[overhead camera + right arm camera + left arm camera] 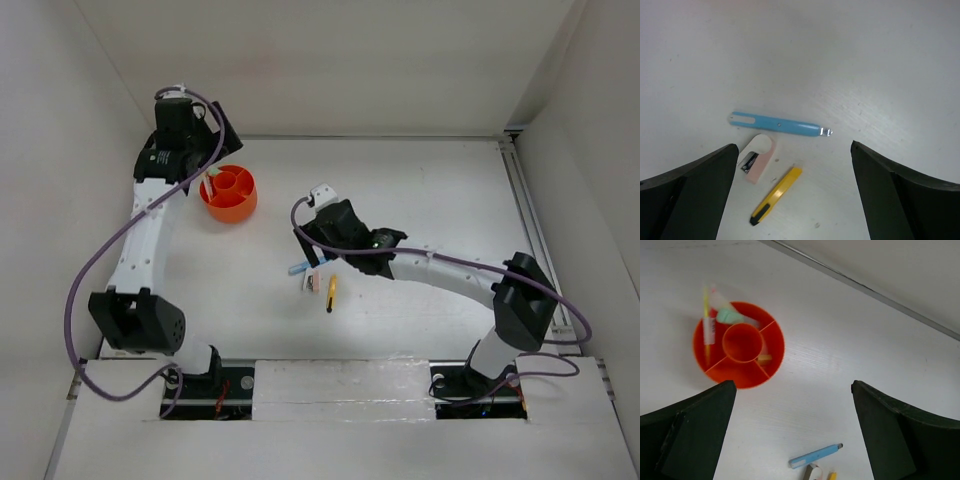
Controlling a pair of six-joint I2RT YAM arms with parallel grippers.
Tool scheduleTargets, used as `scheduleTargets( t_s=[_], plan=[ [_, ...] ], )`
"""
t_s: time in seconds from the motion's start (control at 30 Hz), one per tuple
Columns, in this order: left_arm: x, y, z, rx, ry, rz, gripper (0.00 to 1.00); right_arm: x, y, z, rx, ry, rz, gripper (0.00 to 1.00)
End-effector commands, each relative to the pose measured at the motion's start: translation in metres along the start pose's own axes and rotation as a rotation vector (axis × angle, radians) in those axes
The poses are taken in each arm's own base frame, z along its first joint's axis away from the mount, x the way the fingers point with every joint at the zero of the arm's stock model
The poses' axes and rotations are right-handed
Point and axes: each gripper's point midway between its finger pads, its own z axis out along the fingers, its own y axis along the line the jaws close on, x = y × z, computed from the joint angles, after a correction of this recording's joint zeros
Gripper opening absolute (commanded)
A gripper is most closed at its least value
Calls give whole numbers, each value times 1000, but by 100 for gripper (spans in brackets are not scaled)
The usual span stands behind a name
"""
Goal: Sort the stationery into containers
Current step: Place the stationery in the storage box, then pick up the stapler from the center of the board.
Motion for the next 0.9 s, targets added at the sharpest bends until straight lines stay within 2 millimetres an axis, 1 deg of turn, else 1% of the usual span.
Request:
scheduleTargets(
  t_s=[0.0, 0.03, 0.07, 0.1, 0.13, 0.17, 0.2, 0.23, 0.27, 0.3, 0.33, 0.37, 0.43, 0.47, 0.5, 0.53, 0.57, 0.6, 0.63, 0.67, 0.7, 0.73, 0.77, 0.8, 0.87],
  plan=[
    [-2, 33, -35, -146, -97, -74, 100, 27, 9, -6, 135, 56, 129, 100],
    [4, 36, -40, -148, -94, -82, 100, 35, 12, -4, 144, 75, 134, 100],
    [4, 41, -45, -151, -107, -89, 100, 40, 19, -2, 141, 92, 136, 100],
    [23, 51, -41, -170, -74, -86, 100, 49, 22, 7, 152, 122, 133, 100],
    [23, 55, -54, -152, -98, -101, 100, 57, 20, 10, 175, 148, 143, 97],
    [25, 57, -54, -143, -115, -93, 100, 62, 25, 12, 175, 163, 140, 95],
    [48, 68, -47, -162, -81, -91, 100, 69, 29, 16, 163, 184, 134, 94],
    [51, 72, -52, -163, -98, -82, 100, 75, 31, 22, 168, 192, 149, 91],
    [58, 76, -47, -170, -85, -82, 100, 76, 34, 23, 158, 192, 163, 89],
    [63, 76, -48, -163, -76, -81, 100, 82, 36, 26, 156, 206, 170, 89],
    [71, 78, -45, -161, -53, -81, 100, 85, 36, 27, 157, 205, 182, 88],
    [72, 75, -45, -148, -45, -81, 100, 88, 37, 29, 161, 212, 187, 88],
    [72, 71, -45, -125, -43, -82, 100, 86, 38, 30, 159, 203, 204, 87],
    [71, 68, -47, -108, -44, -73, 100, 90, 42, 31, 155, 211, 194, 85],
    [71, 64, -47, -87, -43, -73, 100, 90, 43, 33, 156, 212, 193, 85],
    [71, 64, -47, -86, -43, -73, 100, 85, 44, 33, 152, 203, 198, 84],
    [74, 63, -48, -76, -37, -73, 100, 85, 50, 33, 146, 209, 188, 84],
    [72, 62, -48, -71, -45, -73, 100, 90, 49, 34, 154, 223, 188, 84],
    [72, 60, -48, -60, -39, -73, 100, 86, 53, 33, 153, 209, 195, 84],
    [71, 59, -51, -56, -47, -73, 100, 88, 57, 31, 147, 216, 183, 84],
    [72, 57, -51, -47, -42, -73, 100, 83, 56, 29, 159, 199, 204, 84],
    [75, 59, -50, -51, -34, -73, 100, 85, 55, 26, 176, 200, 201, 84],
    [73, 58, -53, -46, -44, -73, 100, 83, 54, 24, 185, 193, 220, 84],
    [71, 57, -52, -42, -52, -72, 100, 80, 57, 20, 175, 185, 219, 84],
    [72, 55, -53, -33, -47, -72, 100, 80, 60, 22, 163, 179, 240, 84]
  ],
)
